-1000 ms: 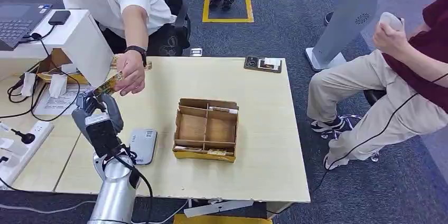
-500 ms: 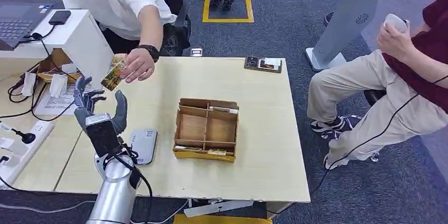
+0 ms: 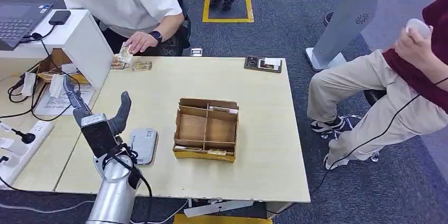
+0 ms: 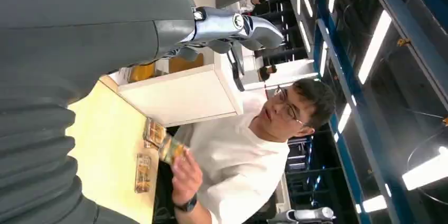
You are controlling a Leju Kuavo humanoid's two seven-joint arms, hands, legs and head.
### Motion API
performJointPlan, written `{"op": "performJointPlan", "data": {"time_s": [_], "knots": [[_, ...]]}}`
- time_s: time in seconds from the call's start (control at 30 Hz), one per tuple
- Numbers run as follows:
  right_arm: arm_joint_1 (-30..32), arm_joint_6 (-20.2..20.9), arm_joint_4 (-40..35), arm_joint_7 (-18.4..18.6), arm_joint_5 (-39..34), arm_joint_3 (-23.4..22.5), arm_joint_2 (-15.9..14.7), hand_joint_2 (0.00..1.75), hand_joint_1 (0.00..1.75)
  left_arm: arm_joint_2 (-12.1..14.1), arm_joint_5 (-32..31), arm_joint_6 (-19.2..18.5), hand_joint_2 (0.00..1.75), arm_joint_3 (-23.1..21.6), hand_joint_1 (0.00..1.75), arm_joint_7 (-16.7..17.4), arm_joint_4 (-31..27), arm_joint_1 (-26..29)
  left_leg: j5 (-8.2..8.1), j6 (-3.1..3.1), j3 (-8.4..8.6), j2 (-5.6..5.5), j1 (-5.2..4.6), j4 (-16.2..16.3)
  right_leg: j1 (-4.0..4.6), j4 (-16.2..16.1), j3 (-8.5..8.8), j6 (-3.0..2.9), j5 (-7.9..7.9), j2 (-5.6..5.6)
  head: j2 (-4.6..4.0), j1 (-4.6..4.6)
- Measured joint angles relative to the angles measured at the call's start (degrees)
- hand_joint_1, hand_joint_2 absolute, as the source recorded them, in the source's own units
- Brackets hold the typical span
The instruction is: Pass the card to the sensor for recognition and then transmit it.
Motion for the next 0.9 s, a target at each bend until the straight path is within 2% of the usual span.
{"op": "performJointPlan", "data": {"time_s": [0.23,0.57,0.9], "knots": [[0.0,-0.09,0.0,-0.18,-0.55,-0.02,0.0,1.75,0.0,1.01,2.84,0.0,1.75,-1.92,0.0,0.22,-2.52,1.55,0.0,0.0,0.0,0.0,0.0,0.0,0.0,0.0,0.0,0.0,0.0,0.0,0.0,-0.02],[0.25,-0.37,-0.02,-0.24,-1.73,-0.04,0.0,1.75,0.0,2.12,0.98,0.0,1.75,-3.65,0.0,-1.49,-11.01,9.38,-0.03,-0.02,-0.01,0.01,0.0,-0.01,0.0,0.0,-0.02,0.01,-0.03,0.0,0.0,-0.02],[0.45,-0.44,-0.02,-0.33,-1.9,-0.26,0.0,1.75,0.0,3.06,-0.92,0.0,1.75,-5.16,0.0,-2.91,-16.15,14.45,-0.03,-0.02,0.0,0.01,0.0,-0.01,0.0,0.0,-0.01,0.01,-0.02,0.01,0.0,-0.02]]}}
